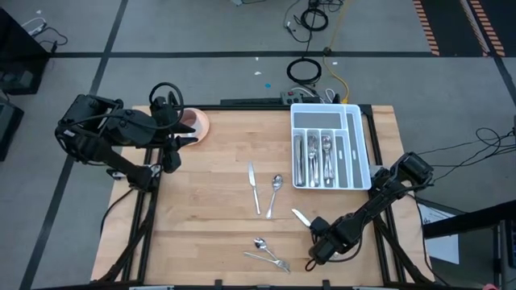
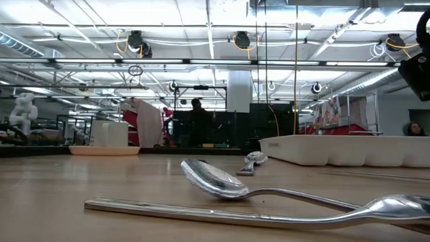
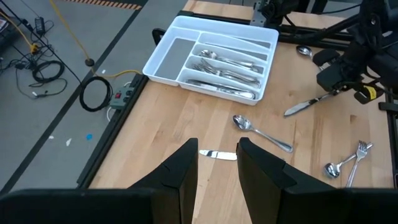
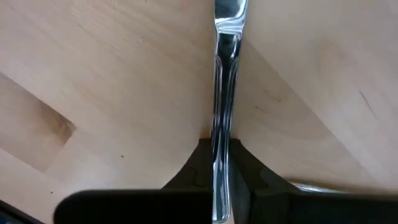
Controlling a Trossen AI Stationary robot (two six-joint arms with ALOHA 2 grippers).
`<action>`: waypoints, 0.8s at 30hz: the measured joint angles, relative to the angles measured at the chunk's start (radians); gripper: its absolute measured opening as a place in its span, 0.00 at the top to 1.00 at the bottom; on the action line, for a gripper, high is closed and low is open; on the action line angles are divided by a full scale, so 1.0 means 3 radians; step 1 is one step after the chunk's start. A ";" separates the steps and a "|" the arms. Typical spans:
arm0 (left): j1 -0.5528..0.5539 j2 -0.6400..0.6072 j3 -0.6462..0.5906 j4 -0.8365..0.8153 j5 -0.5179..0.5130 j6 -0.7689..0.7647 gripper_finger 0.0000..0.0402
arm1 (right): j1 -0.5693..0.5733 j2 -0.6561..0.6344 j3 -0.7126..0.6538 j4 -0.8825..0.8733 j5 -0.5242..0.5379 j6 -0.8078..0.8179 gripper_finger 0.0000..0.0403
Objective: Sort silverware
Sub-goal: Put the silver knife into the white cutlery tray
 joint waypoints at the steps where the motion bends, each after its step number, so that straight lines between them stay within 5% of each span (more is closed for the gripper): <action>1: 0.0000 0.0000 0.0000 0.0001 0.0000 0.0000 0.71 | 0.0001 0.0000 0.0033 -0.0036 0.0011 0.0000 1.00; 13: 0.0000 0.0000 0.0000 0.0000 0.0000 0.0003 0.71 | -0.0011 -0.0011 0.0458 -0.0288 0.0147 0.0039 1.00; 24: 0.0000 0.0000 0.0000 0.0000 0.0000 0.0026 0.71 | -0.0303 -0.0033 0.1453 -0.1711 0.0434 -0.0465 1.00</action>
